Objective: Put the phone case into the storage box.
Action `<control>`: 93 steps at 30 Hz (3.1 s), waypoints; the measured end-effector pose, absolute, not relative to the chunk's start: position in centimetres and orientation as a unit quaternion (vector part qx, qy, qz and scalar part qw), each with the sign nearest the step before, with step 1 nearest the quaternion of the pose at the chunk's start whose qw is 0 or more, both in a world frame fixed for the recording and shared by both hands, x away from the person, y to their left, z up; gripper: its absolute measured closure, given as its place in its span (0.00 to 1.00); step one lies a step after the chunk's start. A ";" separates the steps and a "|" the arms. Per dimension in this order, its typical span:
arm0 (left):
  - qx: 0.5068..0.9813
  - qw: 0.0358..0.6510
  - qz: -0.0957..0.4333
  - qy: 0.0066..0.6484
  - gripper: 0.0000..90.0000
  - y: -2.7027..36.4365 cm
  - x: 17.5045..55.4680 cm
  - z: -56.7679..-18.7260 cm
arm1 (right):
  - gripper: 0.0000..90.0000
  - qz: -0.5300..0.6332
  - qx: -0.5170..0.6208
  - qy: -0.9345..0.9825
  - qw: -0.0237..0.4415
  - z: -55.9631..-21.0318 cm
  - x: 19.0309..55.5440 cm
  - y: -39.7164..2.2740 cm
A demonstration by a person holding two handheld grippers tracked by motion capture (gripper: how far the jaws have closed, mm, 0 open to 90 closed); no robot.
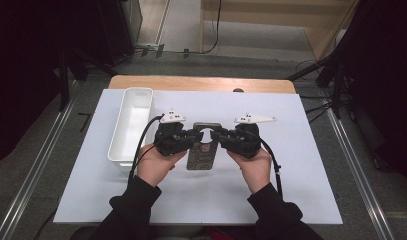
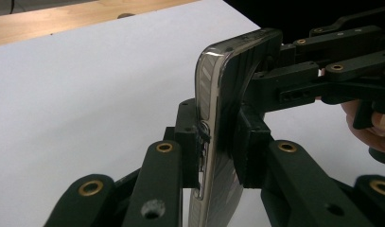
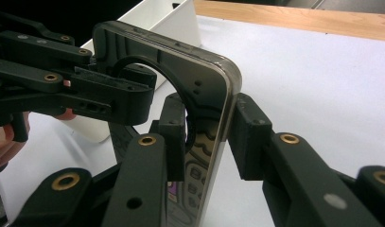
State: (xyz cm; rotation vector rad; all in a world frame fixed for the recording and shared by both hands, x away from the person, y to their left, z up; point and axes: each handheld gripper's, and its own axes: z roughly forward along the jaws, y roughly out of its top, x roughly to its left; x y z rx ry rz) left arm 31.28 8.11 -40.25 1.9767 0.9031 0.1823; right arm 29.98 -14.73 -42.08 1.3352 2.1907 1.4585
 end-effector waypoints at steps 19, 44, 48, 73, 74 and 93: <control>0.808 0.461 0.069 0.360 0.83 8.5 31.5 -40.1 | 0.50 0.515 0.442 0.733 0.052 -42.4 30.5 -15.4; 0.804 0.466 0.065 0.363 0.82 9.2 31.8 -39.6 | 0.34 0.501 0.400 0.765 0.066 -41.9 29.7 -15.9; 0.804 0.465 0.064 0.364 0.82 9.3 31.8 -39.5 | 0.33 0.500 0.399 0.766 0.060 -42.0 29.6 -16.1; 0.795 0.476 0.057 0.371 0.83 10.4 32.2 -39.0 | 0.30 0.499 0.382 0.777 0.045 -42.8 28.8 -17.3; 0.795 0.477 0.055 0.372 0.82 10.5 32.2 -39.0 | 0.30 0.497 0.380 0.779 0.046 -42.9 28.7 -17.5; 0.791 0.483 0.050 0.372 0.82 10.8 32.3 -38.9 | 0.30 0.489 0.375 0.786 0.045 -44.0 27.3 -18.7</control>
